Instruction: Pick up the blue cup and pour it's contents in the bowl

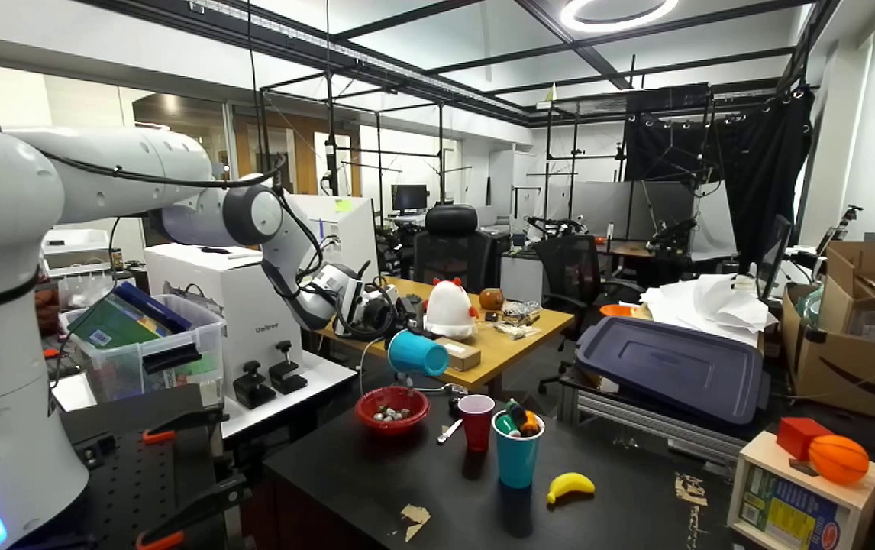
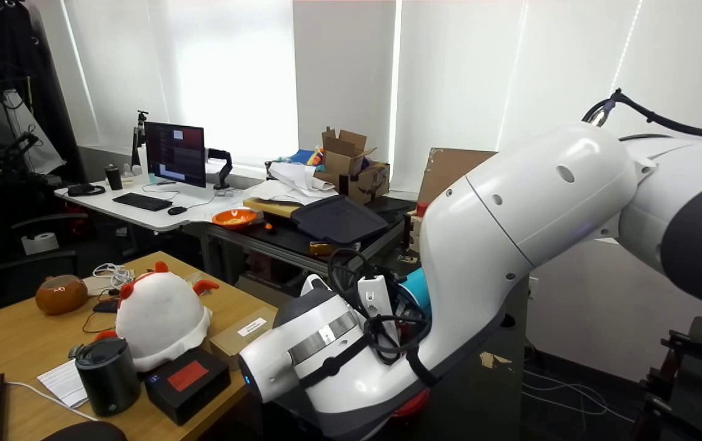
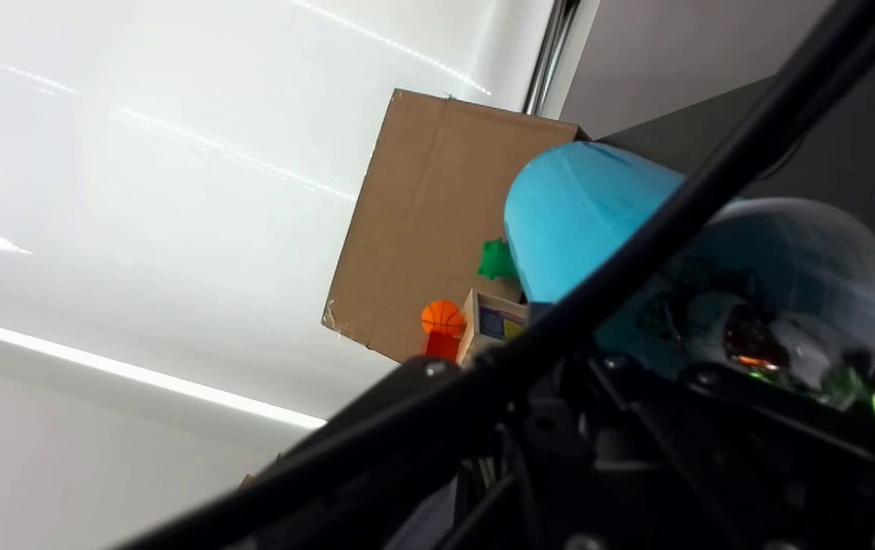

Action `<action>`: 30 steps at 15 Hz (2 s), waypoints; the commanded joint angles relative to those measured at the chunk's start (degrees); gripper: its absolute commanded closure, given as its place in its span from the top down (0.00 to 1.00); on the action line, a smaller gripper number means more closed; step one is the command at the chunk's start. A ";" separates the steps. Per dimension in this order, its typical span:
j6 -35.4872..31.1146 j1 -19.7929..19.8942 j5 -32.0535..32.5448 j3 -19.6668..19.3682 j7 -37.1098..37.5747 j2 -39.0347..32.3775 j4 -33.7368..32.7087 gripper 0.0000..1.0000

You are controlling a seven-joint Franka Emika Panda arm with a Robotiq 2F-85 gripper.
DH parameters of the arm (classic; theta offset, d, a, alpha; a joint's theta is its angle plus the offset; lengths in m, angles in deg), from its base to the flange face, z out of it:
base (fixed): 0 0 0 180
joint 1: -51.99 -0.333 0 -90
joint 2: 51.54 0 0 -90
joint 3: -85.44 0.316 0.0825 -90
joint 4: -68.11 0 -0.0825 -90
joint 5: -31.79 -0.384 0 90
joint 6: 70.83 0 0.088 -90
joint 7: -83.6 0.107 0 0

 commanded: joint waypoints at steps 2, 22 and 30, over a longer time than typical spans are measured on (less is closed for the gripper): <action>2.58 -0.78 0.85 -1.12 -3.31 -1.69 -2.93 0.01; 2.16 -0.76 1.36 -0.82 -3.22 -0.87 -1.93 0.01; -0.92 1.00 -1.96 1.14 4.08 3.02 -0.24 0.01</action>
